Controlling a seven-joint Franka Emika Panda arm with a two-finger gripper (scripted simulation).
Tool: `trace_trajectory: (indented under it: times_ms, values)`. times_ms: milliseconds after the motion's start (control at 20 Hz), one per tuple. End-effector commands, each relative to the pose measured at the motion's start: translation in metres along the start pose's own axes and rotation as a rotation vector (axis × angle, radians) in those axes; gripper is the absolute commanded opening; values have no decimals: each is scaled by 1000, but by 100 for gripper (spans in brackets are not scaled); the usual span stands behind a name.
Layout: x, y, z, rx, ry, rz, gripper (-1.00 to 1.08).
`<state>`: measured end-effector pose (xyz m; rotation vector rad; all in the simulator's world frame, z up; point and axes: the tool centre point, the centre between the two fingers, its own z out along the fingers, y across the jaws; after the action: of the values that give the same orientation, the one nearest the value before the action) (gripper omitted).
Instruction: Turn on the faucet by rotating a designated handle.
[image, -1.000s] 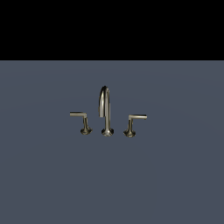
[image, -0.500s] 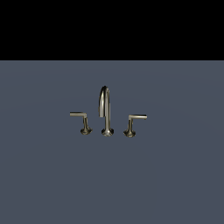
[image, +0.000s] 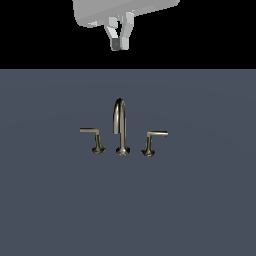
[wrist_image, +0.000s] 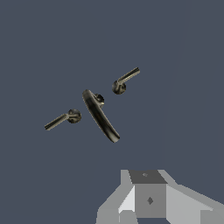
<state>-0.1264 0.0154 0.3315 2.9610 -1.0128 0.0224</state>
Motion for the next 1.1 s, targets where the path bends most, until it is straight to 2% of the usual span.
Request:
trace_trajectory:
  times_ms: [0,550,1050]
  values:
    - [12,-6,16,1,-1,68,-100]
    - [65,-20,87,2,-8,356,-100]
    - [119,-17,154,-1,-12,633,-100]
